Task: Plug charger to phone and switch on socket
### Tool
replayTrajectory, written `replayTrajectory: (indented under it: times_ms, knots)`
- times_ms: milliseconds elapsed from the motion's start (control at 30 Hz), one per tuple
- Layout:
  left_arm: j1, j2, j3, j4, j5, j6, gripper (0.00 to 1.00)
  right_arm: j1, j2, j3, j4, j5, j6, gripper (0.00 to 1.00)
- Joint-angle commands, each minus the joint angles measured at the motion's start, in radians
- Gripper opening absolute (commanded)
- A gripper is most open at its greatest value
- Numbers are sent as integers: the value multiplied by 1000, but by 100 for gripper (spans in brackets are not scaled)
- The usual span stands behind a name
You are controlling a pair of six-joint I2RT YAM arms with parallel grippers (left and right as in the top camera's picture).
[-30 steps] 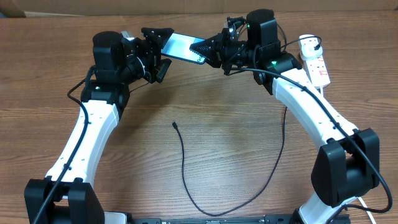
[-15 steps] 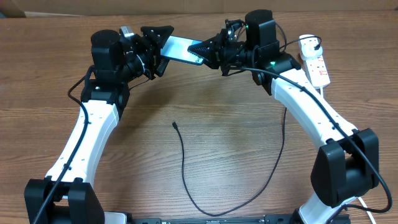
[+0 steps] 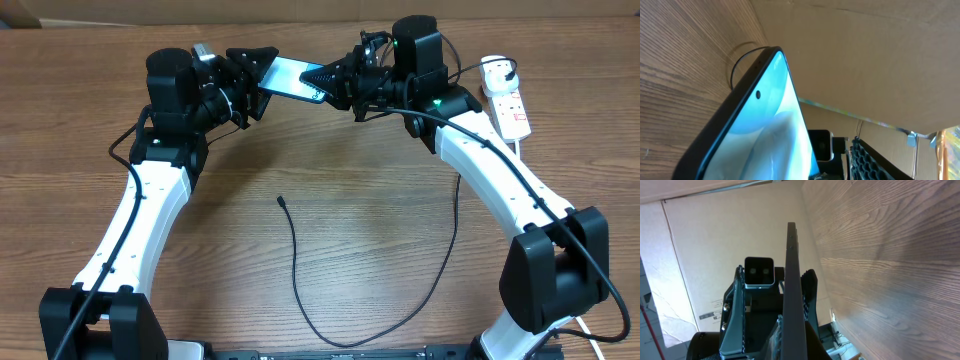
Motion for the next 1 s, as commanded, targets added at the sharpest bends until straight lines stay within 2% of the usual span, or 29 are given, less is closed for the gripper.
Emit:
replayTrajectory:
  times_ms: [0, 367, 967]
  knots:
    - [-1, 1, 0, 14, 26, 5, 54, 25, -5, 10, 0, -45, 0, 4]
    - [-1, 0, 0, 14, 46, 5, 49, 45, -5, 10, 0, -22, -1, 4]
    - [-1, 0, 0, 14, 59, -3, 36, 62, -5, 10, 0, -23, 0, 4]
